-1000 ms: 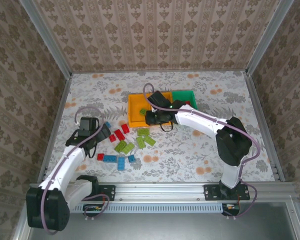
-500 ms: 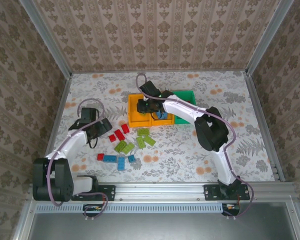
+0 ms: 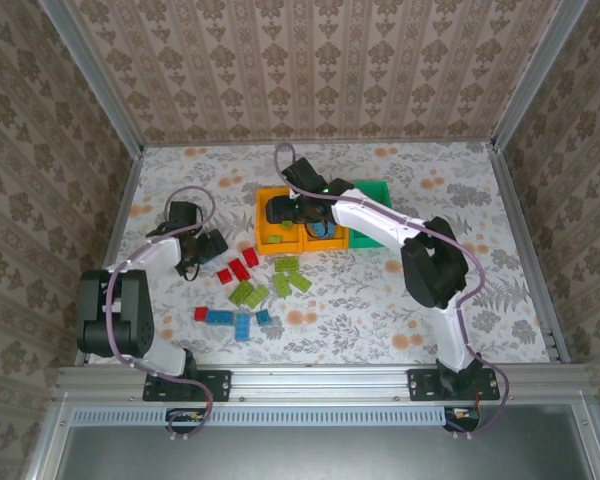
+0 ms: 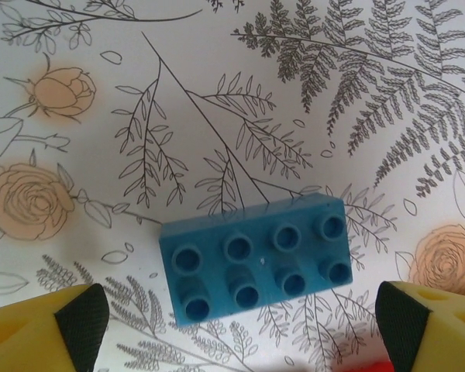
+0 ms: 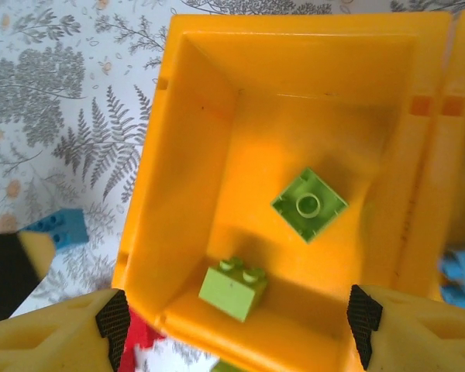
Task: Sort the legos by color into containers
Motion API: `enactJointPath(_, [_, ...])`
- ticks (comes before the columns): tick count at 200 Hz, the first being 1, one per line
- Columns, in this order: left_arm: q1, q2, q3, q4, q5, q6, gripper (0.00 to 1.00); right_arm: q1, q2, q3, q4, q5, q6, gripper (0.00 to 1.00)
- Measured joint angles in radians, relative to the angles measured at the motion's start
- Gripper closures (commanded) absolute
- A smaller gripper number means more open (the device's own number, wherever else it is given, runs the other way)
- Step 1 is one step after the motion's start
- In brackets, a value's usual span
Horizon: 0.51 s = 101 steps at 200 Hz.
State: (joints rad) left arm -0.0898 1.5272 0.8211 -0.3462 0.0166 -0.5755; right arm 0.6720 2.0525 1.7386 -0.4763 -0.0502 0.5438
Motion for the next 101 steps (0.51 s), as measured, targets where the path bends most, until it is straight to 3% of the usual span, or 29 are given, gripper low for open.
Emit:
enactJointPath(54, [0.0,0.095,0.052,0.015,0.015,0.019,0.17,-0.037,-0.338,-0.277,0.027,0.06,-0.018,0.19])
enactJointPath(101, [0.0,0.123,0.07,0.017,0.011,0.03,0.29,-0.132,-0.505,-0.495,0.029,0.11,-0.017,0.18])
